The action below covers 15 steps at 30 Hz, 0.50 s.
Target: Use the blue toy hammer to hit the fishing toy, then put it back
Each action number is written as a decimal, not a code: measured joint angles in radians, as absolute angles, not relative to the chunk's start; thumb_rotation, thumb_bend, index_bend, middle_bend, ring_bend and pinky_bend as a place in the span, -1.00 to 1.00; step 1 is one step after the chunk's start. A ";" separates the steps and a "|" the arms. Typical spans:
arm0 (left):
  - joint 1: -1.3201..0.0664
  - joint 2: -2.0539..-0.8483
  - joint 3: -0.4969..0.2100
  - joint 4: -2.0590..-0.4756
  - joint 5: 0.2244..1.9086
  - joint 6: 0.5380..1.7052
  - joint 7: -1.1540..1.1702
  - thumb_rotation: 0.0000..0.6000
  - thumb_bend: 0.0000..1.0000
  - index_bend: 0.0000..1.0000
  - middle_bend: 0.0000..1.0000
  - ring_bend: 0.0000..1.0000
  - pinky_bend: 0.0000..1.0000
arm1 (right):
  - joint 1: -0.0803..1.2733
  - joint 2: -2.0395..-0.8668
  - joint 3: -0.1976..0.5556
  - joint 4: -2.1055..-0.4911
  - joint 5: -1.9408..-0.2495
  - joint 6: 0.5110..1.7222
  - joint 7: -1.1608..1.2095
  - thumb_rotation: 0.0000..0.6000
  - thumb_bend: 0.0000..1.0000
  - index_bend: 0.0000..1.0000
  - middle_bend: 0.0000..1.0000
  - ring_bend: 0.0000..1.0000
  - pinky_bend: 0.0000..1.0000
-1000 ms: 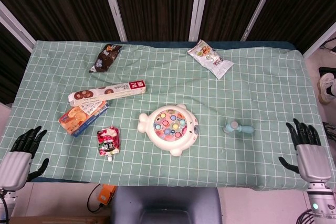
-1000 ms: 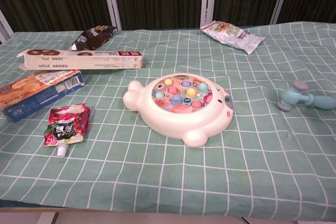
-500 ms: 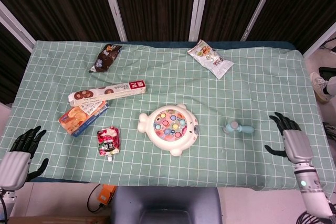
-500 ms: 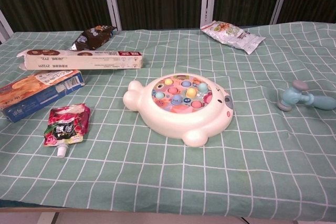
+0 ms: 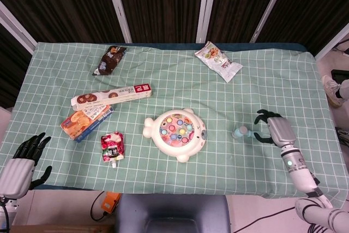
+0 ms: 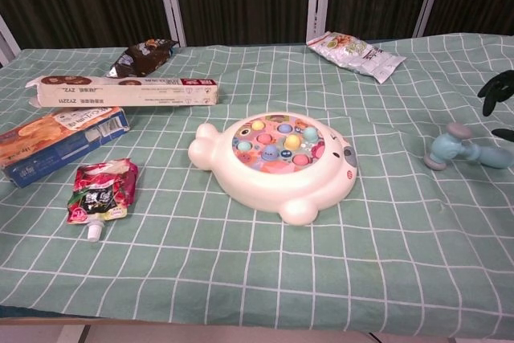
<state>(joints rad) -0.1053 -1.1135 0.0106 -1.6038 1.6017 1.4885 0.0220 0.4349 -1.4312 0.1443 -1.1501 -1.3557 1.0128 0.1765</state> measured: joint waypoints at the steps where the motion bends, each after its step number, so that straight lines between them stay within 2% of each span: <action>1: -0.104 -1.113 0.011 -1.604 1.603 1.492 0.021 1.00 -0.22 -1.00 -1.00 -1.00 -0.71 | 0.441 -1.431 0.142 -1.152 -1.361 1.006 0.178 1.00 -0.06 0.22 -0.30 -0.38 -0.20; 15: -0.099 -1.110 0.015 -1.601 1.612 1.503 0.010 1.00 -0.22 -1.00 -1.00 -1.00 -0.71 | 0.452 -1.470 0.126 -1.098 -1.350 0.977 0.191 1.00 -0.06 0.21 -0.29 -0.38 -0.19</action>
<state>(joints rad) -0.0990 -1.1101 0.0146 -1.6012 1.6122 1.5026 0.0105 0.4525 -1.4696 0.1265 -1.0978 -1.3502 0.9771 0.1909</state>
